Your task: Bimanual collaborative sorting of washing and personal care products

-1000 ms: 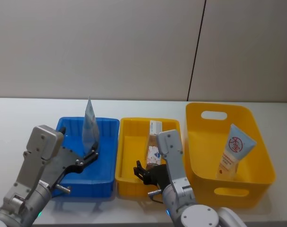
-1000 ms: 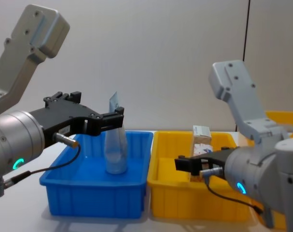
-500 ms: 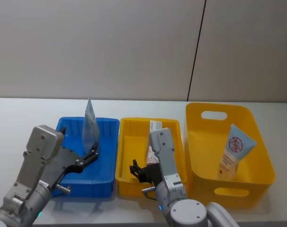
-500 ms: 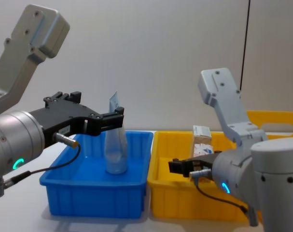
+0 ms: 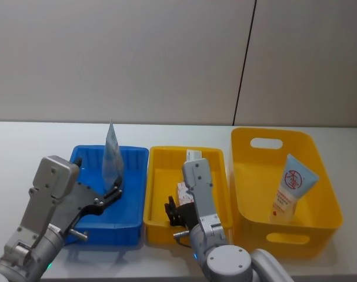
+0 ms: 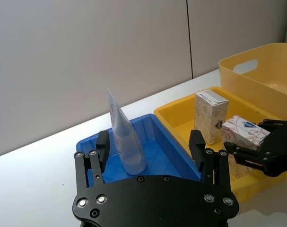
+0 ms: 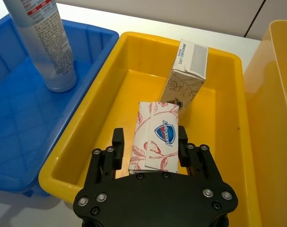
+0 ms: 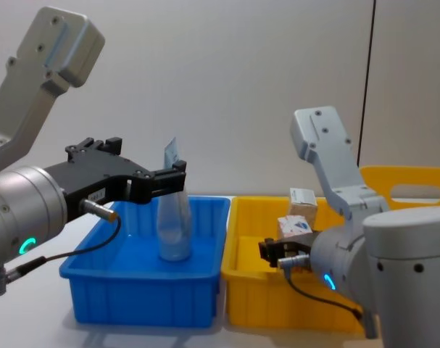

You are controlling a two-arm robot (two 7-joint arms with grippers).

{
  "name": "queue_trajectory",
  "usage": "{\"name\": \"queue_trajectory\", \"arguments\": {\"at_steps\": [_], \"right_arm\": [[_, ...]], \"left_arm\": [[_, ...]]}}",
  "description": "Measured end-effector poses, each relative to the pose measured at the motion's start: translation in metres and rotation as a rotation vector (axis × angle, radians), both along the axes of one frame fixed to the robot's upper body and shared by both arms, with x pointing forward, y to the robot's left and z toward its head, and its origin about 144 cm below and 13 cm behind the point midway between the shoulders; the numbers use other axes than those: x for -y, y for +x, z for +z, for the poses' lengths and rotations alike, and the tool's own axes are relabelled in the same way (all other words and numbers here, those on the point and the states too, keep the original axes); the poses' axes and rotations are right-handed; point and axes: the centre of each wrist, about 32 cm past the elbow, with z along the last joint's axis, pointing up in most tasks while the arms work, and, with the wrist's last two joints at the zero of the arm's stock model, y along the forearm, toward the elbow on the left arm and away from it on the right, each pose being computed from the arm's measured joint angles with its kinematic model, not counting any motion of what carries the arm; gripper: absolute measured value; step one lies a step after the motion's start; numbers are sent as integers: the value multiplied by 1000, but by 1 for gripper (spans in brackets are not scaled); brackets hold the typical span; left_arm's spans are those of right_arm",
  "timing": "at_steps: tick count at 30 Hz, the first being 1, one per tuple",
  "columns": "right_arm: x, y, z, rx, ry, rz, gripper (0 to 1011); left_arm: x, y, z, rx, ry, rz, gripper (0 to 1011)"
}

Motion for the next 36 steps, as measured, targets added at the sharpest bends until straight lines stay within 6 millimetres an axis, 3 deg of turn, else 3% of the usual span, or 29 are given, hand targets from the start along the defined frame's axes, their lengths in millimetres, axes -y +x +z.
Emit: {"name": "queue_trajectory", "arguments": {"at_steps": [10,25,36], "right_arm": [[-1,1,0,0,0,-1,373],[7,1,9,98,47,7,361],[17,2,36,248,144,15,355]], "left_arm": [[0,0,0,0,0,0,1001],[0,0,0,0,0,0,1001],[0,0,0,0,0,0,1001]]}}
